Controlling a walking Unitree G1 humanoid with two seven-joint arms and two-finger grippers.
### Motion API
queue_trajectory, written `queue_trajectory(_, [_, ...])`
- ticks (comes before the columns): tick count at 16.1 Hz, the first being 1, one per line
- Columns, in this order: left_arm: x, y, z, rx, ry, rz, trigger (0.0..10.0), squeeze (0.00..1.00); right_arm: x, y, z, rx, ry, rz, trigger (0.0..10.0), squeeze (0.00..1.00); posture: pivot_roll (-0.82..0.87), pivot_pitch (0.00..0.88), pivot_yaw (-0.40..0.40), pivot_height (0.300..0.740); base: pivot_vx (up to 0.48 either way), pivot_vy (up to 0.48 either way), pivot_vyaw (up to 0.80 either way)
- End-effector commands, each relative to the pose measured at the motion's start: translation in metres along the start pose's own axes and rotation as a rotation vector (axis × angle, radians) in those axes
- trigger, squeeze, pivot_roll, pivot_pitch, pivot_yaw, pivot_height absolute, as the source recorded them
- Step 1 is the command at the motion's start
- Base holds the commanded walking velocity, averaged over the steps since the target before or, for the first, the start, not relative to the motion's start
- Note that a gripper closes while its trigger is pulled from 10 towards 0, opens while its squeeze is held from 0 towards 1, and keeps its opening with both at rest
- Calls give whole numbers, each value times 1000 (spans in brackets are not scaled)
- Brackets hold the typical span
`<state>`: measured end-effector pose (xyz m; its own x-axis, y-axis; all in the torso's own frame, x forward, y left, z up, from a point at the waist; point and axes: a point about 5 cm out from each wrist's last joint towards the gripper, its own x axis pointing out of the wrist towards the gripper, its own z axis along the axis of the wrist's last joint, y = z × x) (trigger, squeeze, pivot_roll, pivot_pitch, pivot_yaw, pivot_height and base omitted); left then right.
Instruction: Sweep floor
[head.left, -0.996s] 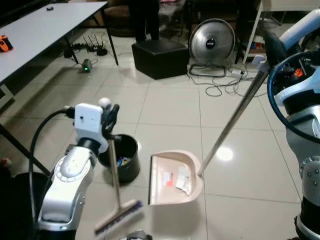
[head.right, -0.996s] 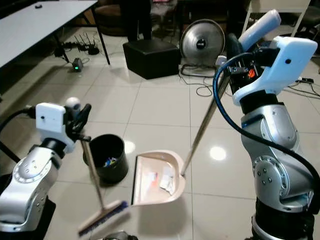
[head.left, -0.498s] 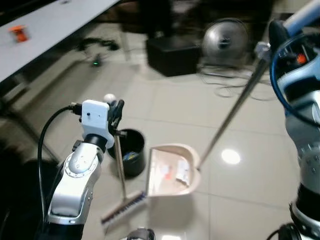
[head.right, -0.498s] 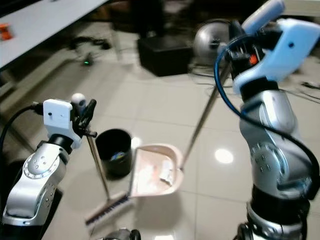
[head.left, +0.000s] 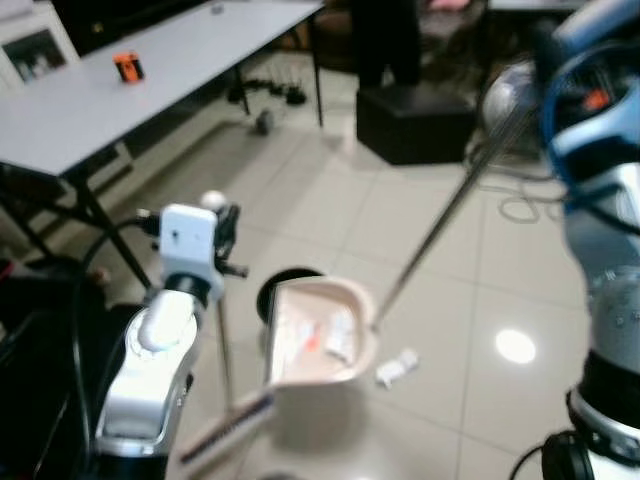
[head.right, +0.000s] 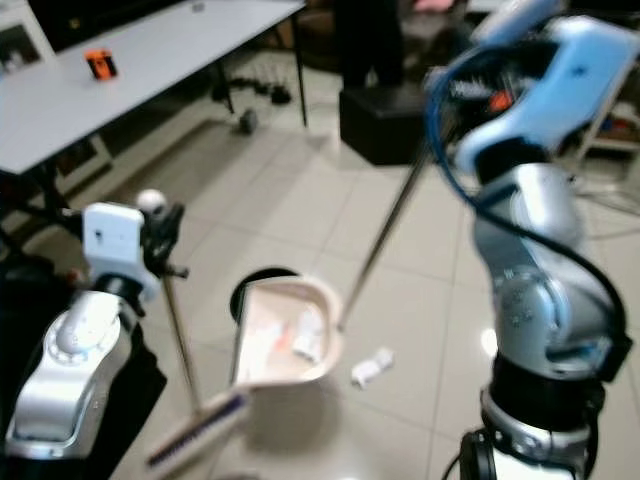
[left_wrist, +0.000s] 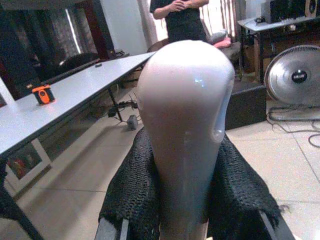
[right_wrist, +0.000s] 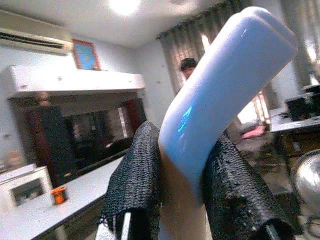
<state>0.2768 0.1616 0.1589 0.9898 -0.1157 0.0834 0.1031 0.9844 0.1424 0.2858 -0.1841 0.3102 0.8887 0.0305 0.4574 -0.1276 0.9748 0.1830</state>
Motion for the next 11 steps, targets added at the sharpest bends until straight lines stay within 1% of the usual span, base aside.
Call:
queue_trajectory(1, [2,6,8,21,-42,17,10000,0,1,4,4,17,-36,10,10000,0,-5,0,53,740,375,0,0])
queue_trajectory(5, [2,4,7,14,-38,12,10000,0,1,-1,5,9,-42,-9,10000,0,-11,0,58,740,376,0,0])
queue_trajectory(9, [2,5,7,9,-39,18,10000,0,1,-1,4,15,-43,-7,10000,0,-8,0,55,740,376,0,0])
queue_trajectory(10, [2,6,7,9,-39,19,10000,0,2,-1,4,8,-39,-4,10000,0,-9,0,55,740,375,0,0])
queue_trajectory(11, [2,6,7,11,-38,20,10000,0,2,1,3,-19,-29,7,10000,0,-9,0,57,740,375,0,0])
